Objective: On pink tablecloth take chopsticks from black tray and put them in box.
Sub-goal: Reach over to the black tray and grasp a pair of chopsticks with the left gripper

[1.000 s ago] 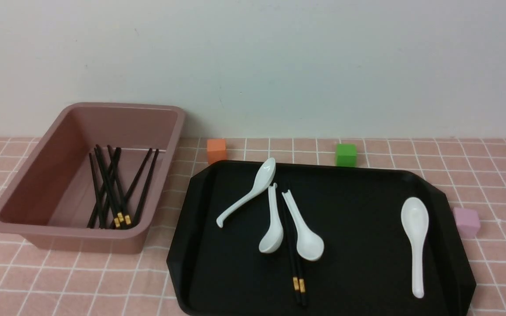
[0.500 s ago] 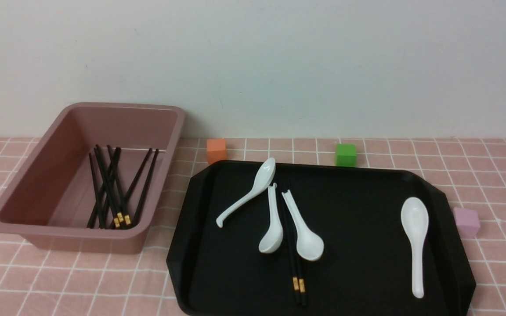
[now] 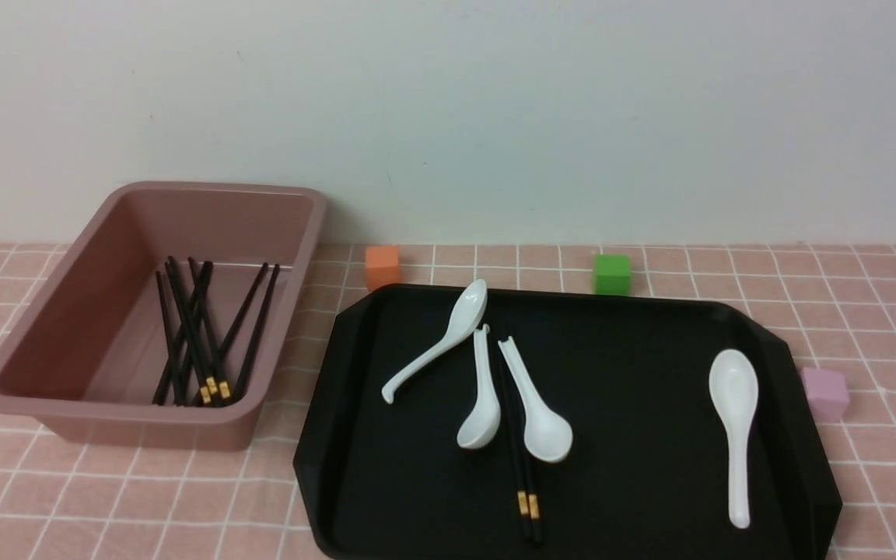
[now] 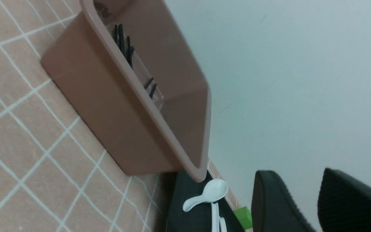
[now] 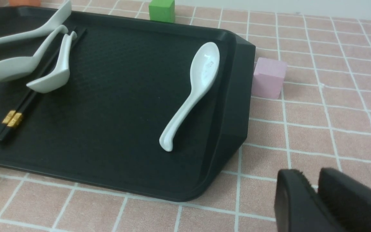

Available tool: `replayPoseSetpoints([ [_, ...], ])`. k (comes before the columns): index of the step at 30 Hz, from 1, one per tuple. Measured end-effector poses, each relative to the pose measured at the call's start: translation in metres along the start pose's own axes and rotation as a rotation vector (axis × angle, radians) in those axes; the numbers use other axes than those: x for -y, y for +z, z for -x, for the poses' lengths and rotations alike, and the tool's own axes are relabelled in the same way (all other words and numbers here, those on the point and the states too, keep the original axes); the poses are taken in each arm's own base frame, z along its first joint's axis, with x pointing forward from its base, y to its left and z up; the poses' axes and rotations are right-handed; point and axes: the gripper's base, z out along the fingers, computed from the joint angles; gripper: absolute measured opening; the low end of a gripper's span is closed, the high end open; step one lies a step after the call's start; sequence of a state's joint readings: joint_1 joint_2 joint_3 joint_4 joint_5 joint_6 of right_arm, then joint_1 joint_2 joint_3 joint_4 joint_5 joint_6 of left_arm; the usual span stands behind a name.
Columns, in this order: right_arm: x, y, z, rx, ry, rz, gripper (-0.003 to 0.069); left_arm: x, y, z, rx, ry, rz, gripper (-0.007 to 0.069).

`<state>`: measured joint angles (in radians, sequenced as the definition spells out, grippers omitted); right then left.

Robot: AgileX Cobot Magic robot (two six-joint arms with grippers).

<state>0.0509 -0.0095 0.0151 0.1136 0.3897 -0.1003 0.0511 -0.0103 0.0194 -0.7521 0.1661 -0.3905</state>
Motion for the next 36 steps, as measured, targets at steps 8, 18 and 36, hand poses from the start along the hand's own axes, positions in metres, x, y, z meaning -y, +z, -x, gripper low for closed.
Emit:
replayPoseSetpoints([
  [8,0.000,0.000,0.000,0.000,0.000,0.000,0.0142,0.067,-0.002,0.013,-0.245,0.259,0.036,0.0006],
  [18,0.000,0.000,0.000,0.000,0.000,0.000,0.0147,0.104,0.088,0.034,-0.784,0.557,0.409,-0.0013],
  [36,0.000,0.000,0.000,0.000,0.000,0.000,0.0167,0.137,0.190,-0.164,-1.278,0.822,0.364,-0.0013],
])
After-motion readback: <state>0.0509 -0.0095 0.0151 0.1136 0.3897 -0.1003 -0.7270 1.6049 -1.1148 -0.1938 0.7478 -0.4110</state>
